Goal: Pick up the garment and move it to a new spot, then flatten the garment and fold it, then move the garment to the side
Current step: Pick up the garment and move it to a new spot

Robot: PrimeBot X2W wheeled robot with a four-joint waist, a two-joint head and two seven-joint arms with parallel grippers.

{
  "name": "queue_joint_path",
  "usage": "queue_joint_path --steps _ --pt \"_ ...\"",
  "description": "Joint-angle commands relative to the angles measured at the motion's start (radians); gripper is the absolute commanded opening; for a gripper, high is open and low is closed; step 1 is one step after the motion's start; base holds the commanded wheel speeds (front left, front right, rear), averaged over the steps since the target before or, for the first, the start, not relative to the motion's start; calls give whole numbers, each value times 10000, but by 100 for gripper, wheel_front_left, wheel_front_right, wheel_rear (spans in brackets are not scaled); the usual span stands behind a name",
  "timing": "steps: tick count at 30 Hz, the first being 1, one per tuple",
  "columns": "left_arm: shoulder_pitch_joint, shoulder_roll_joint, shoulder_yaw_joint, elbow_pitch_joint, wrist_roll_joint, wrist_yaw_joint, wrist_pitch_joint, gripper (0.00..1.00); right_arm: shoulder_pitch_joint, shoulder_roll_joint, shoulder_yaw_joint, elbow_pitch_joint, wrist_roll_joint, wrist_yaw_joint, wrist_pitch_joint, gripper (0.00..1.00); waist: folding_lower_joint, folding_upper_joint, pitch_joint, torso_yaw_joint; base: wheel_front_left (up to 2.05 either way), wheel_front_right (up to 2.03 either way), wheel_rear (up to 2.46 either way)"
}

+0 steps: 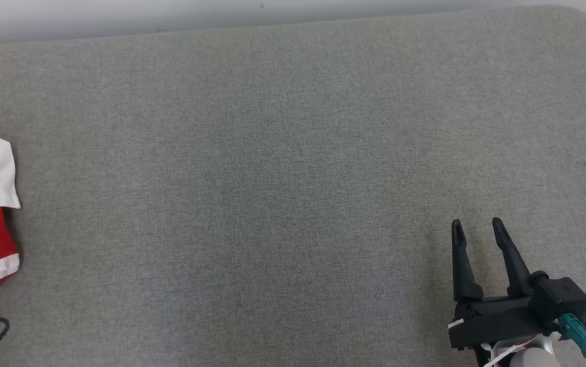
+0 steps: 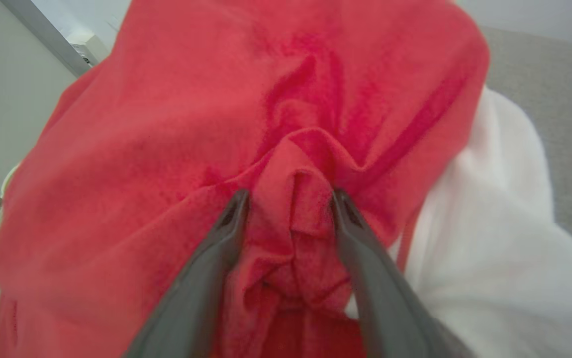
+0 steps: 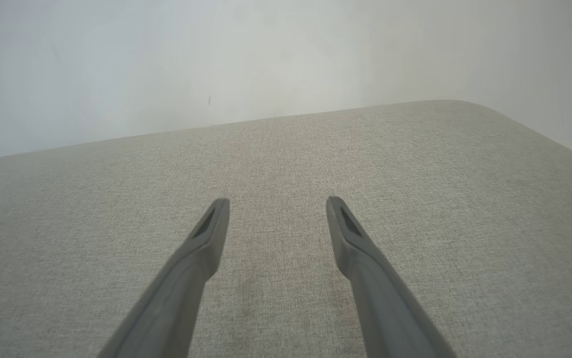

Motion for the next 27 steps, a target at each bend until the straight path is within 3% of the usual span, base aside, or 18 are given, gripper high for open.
queue_joint_path --steps 1,15,22,27 --pt "-79 44 -8 50 21 6 -110 0 -68 -2 -2 -17 -43 34 2 100 0 -2 -58 25 0 0 0" --pt "-739 126 -708 -950 -239 -174 -2356 0 404 -4 -101 -4 -89 34 2 100 0 -2 -726 676 0 0 0" --pt "-1107 37 -1469 -2728 -769 -164 -2574 0 448 -4 -40 75 5 34 1 100 0 -2 -980 798 0 0 0" --pt "-1463 -64 -2230 -4281 -1346 -164 -2177 0 509 -4 38 118 107 34 2 100 0 -2 -1050 675 0 0 0"
